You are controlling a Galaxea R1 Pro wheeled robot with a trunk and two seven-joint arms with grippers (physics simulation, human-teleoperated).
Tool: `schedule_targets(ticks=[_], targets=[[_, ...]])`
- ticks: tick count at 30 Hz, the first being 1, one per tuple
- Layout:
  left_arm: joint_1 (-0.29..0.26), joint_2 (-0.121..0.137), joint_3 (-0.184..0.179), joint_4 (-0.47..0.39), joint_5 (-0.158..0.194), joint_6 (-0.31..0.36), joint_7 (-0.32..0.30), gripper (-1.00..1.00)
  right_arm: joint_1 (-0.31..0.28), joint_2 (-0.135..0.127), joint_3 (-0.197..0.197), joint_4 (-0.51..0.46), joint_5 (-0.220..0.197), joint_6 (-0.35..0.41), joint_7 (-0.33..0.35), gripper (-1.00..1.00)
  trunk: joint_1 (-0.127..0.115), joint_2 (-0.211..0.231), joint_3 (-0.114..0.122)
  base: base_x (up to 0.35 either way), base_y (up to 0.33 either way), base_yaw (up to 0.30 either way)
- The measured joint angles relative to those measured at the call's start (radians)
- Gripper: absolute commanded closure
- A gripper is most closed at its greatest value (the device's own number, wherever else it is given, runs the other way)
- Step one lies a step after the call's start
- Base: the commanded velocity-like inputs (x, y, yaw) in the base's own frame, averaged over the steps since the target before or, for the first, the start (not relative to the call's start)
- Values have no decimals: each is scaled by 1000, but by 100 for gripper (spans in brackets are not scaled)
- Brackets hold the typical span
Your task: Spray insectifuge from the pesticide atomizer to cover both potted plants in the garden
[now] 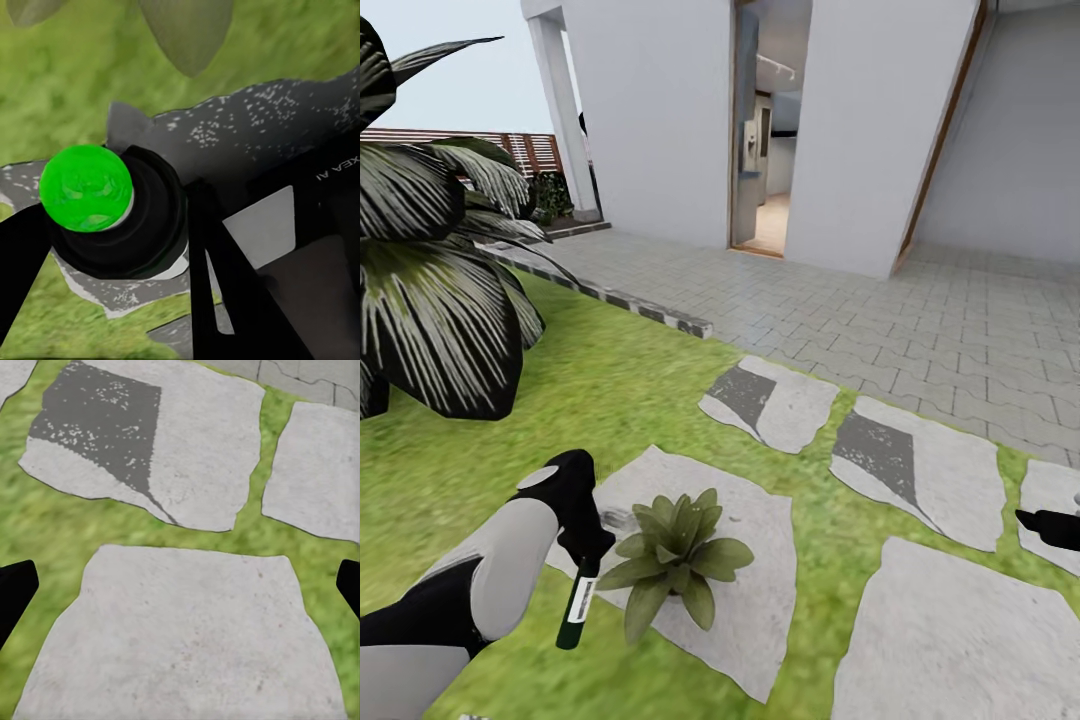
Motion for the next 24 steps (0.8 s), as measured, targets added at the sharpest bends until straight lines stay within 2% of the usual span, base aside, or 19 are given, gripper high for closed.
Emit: schedule_targets(ticks=[22, 24], targets=[[-1, 3, 0, -3, 2, -1, 1, 100, 0, 0, 1, 0, 0, 0, 0, -100, 0, 0, -31, 0, 0, 0], [0, 3, 0, -3, 2, -1, 1, 100, 0, 0, 0, 0, 0, 0, 0, -100, -8, 14, -28, 0, 0, 0]])
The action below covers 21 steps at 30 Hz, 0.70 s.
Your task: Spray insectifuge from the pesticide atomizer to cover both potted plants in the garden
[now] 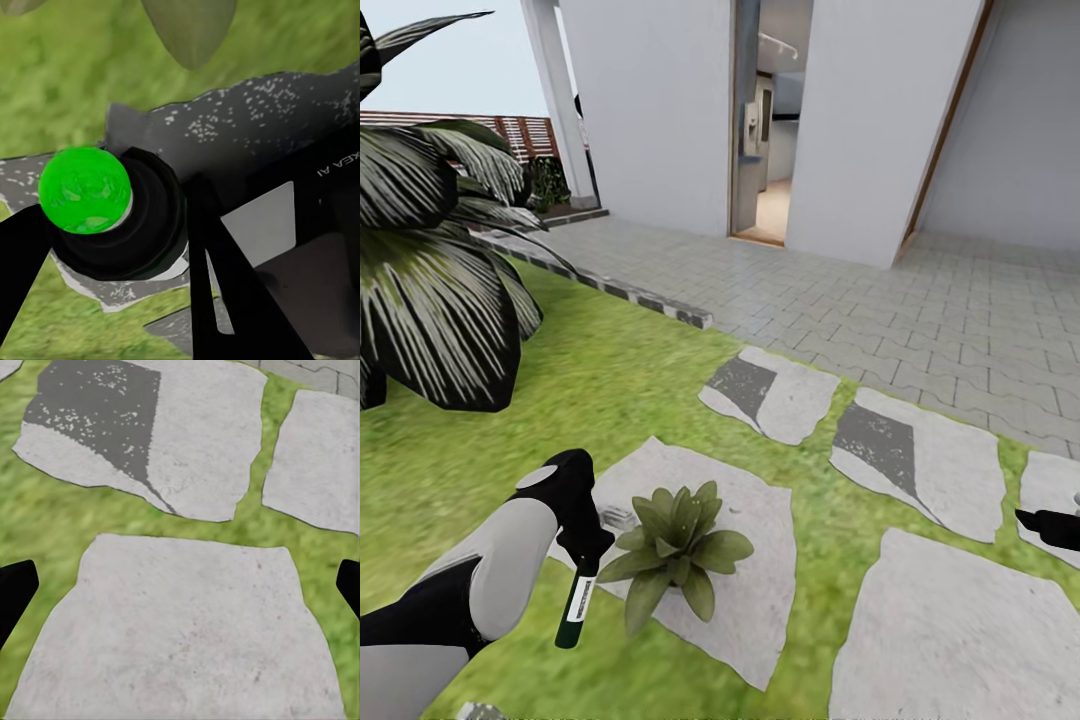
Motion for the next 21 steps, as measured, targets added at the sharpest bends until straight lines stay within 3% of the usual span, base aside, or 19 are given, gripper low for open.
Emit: schedule_targets(ticks=[12, 21], targets=[[0, 0, 0, 5, -1, 0, 0, 100, 0, 0, 1, 0, 0, 0, 0, -100, -46, 84, 18, 0, 0, 0], [0, 0, 0, 5, 0, 0, 1, 100, 0, 0, 0, 0, 0, 0, 0, -100, -46, 84, 4, 0, 0, 0]])
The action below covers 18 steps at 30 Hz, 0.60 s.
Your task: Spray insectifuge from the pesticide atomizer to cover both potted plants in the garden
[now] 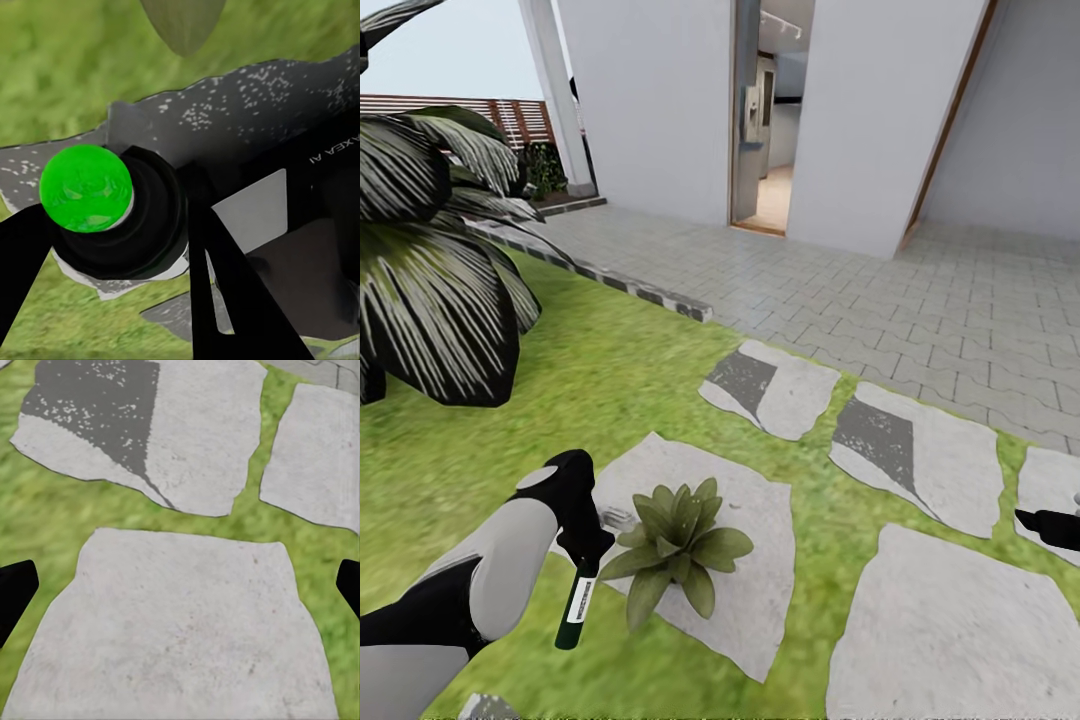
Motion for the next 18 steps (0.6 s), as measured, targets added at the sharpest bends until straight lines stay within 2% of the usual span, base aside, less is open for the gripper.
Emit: schedule_targets(ticks=[18], targets=[[1, 0, 1, 1, 0, -1, 3, 100, 0, 0, 0, 1, 0, 0, 0, -100, 0, 0, -29, 0, 7, 0]])
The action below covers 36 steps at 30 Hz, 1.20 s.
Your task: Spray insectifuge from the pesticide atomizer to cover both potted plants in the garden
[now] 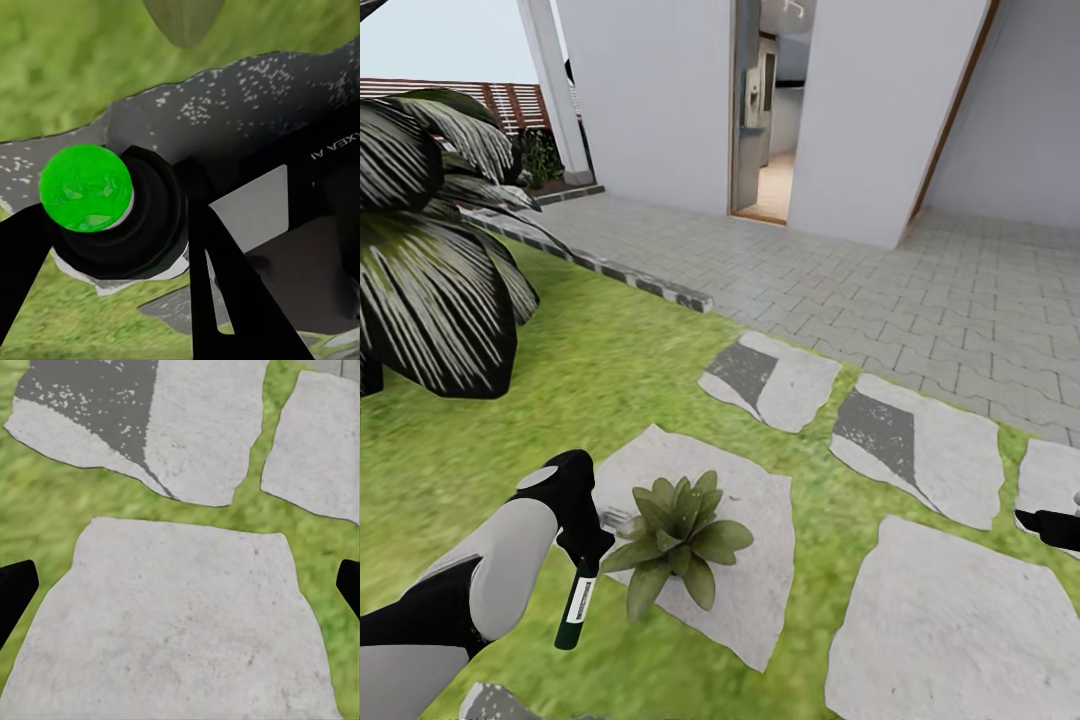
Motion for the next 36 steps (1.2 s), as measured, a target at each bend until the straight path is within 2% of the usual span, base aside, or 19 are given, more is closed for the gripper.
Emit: schedule_targets(ticks=[13, 28, 36], targets=[[0, 0, 0, 0, 0, 0, 0, 100, 0, 0, 0, 0, 0, 0, 0, -100, 0, 0, -14, 0, 264, -5], [0, -1, 0, 0, 0, 0, 1, 100, 0, 0, 0, 0, 0, 0, 0, -100, 0, 0, -24, 3, 11, -243], [0, 0, 0, -1, 0, -1, 1, 100, 0, 0, 0, 0, 0, -1, 0, -100, 0, 0, -28, 144, 221, -102]])
